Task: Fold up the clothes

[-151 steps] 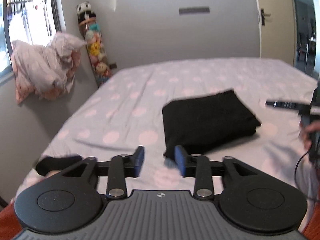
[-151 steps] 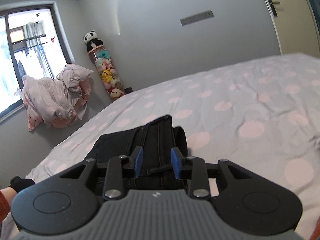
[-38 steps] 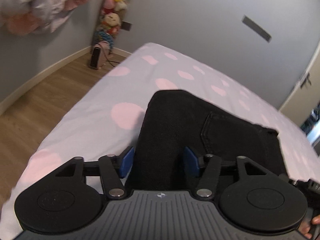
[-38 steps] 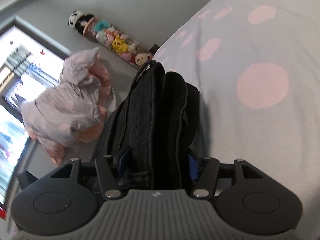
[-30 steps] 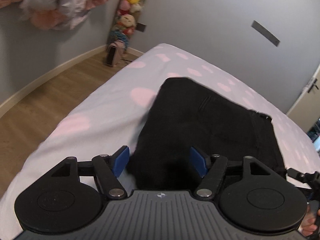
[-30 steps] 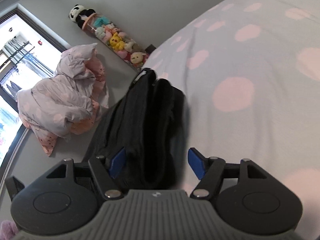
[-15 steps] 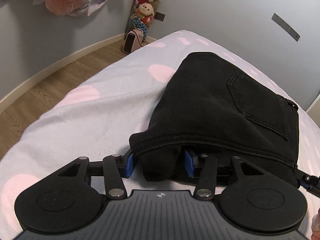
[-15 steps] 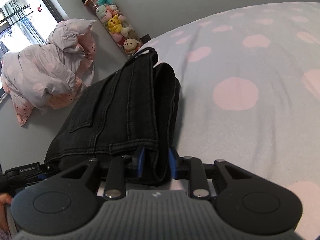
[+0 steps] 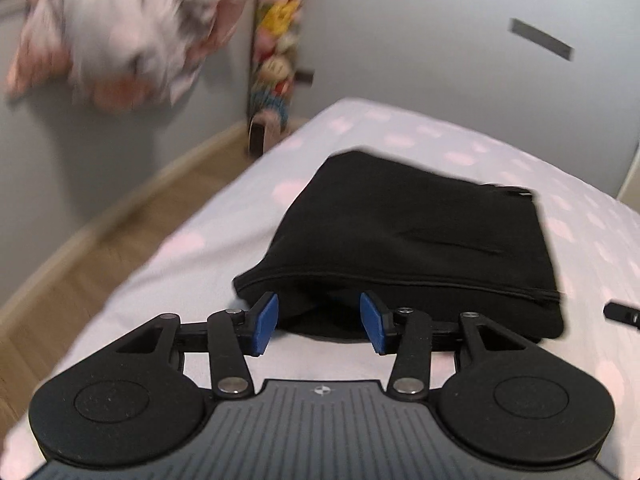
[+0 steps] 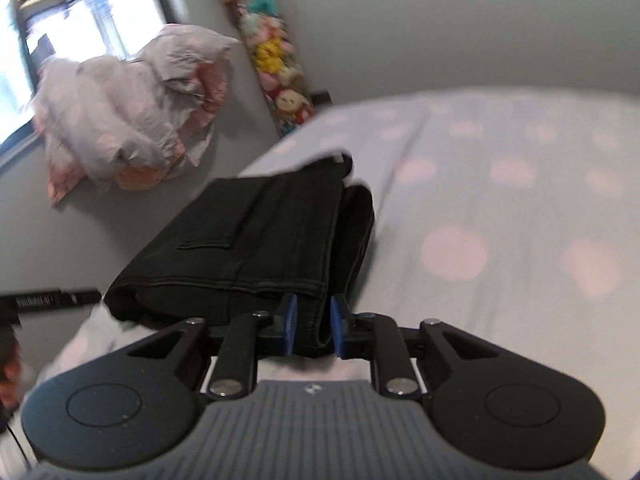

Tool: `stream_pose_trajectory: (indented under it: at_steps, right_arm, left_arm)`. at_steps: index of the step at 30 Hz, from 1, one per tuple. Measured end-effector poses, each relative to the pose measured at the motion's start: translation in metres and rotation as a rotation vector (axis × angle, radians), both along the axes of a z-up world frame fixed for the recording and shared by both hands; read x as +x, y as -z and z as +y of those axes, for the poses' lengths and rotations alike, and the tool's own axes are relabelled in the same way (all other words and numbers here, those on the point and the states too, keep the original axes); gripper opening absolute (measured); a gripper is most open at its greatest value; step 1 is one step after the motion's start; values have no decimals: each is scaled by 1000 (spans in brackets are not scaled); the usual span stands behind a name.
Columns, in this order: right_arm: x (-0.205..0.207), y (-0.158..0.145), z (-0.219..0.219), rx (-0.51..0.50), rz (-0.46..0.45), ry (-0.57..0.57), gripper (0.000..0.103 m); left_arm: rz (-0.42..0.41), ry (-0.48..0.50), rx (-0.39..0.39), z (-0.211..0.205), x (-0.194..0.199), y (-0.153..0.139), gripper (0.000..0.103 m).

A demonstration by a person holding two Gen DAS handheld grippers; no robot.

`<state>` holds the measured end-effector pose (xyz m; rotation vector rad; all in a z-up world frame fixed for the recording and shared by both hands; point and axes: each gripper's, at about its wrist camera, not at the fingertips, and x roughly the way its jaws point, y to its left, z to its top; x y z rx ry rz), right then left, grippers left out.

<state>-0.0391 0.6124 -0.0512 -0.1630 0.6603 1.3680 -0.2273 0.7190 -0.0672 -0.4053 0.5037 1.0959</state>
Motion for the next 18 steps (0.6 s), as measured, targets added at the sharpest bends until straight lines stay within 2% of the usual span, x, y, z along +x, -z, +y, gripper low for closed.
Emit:
stream_pose_trajectory:
  at_steps: [4, 7, 8, 9, 10, 11, 14, 18]
  right_arm:
    - [-7, -44, -51, 31, -110, -16, 24]
    - [-8, -75, -98, 56, -137, -8, 24]
    - [-9, -85, -114, 60, -140, -6, 24]
    - [-10, -95, -130, 62, -145, -2, 27]
    - [-12, -104, -146, 63, -154, 3, 36]
    - [-16, -112, -163, 68, -161, 4, 40]
    - [-31, -133, -212, 87, -186, 1, 48]
    - [-62, -150, -273, 130, -226, -4, 58]
  left_arm:
    - [44, 20, 90, -49, 13, -38, 57]
    - [47, 38, 139, -100, 24, -74, 65]
    - [47, 44, 157, -117, 27, -84, 71]
    - [46, 50, 175, -135, 30, -94, 75]
    - [45, 56, 194, -153, 33, -104, 82]
    - [48, 57, 215, -170, 36, -113, 88]
    - [53, 45, 277, -226, 35, -135, 90]
    - [105, -34, 309, -291, 36, -150, 91]
